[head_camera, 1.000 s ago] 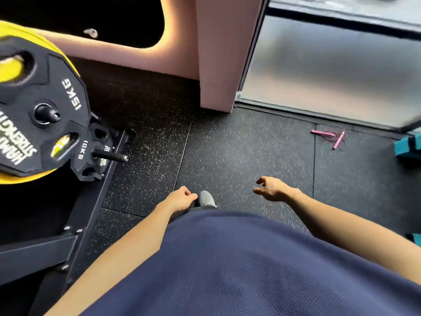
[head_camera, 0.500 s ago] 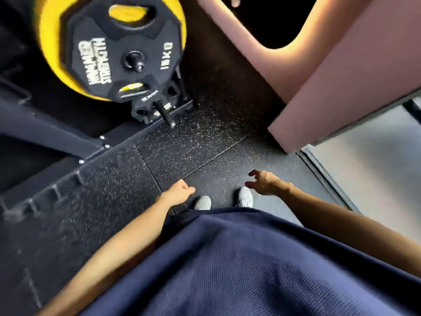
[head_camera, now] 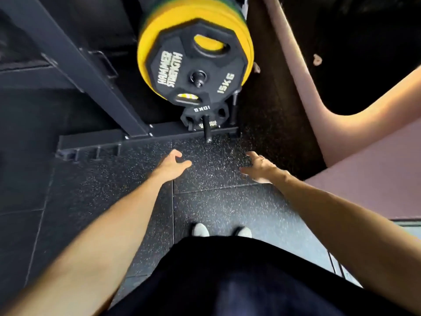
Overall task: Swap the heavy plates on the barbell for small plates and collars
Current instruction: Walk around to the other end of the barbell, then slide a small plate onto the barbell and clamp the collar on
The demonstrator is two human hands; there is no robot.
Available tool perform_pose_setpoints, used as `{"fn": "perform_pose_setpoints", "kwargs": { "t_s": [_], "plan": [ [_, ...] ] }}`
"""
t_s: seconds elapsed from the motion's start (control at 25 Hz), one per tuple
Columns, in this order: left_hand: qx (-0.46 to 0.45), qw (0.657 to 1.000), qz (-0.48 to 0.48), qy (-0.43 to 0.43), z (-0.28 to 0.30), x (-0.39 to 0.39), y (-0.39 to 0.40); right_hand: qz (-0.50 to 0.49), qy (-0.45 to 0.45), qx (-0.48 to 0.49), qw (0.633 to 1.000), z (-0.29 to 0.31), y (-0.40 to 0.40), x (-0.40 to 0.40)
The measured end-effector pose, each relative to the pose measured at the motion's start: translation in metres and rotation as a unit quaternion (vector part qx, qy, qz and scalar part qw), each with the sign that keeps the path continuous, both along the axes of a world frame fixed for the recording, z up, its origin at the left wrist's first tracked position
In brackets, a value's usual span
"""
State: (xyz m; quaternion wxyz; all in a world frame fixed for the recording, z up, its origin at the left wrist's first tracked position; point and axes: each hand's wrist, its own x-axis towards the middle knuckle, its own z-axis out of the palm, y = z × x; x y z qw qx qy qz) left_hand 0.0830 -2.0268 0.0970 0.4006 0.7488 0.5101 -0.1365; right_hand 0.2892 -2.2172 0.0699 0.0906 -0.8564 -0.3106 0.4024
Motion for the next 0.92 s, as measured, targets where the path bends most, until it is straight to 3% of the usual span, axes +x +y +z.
{"fn": "perform_pose_setpoints", "kwargs": {
  "t_s": [0.36, 0.72, 0.92],
  "plan": [
    [0.156, 0.984, 0.009, -0.09, 0.131, 0.037, 0.101, 0.038, -0.11, 0.182, 0.976, 0.136, 0.1, 0.055],
    [0.31, 0.93, -0.009, -0.197, 0.298, 0.07, 0.148, 0.054, -0.223, 0.308, 0.923, 0.295, 0.157, 0.081],
    [0.379, 0.901, -0.04, -0.207, 0.376, 0.082, 0.154, 0.063, -0.231, 0.369, 0.898, 0.374, 0.175, 0.089]
  ]
}}
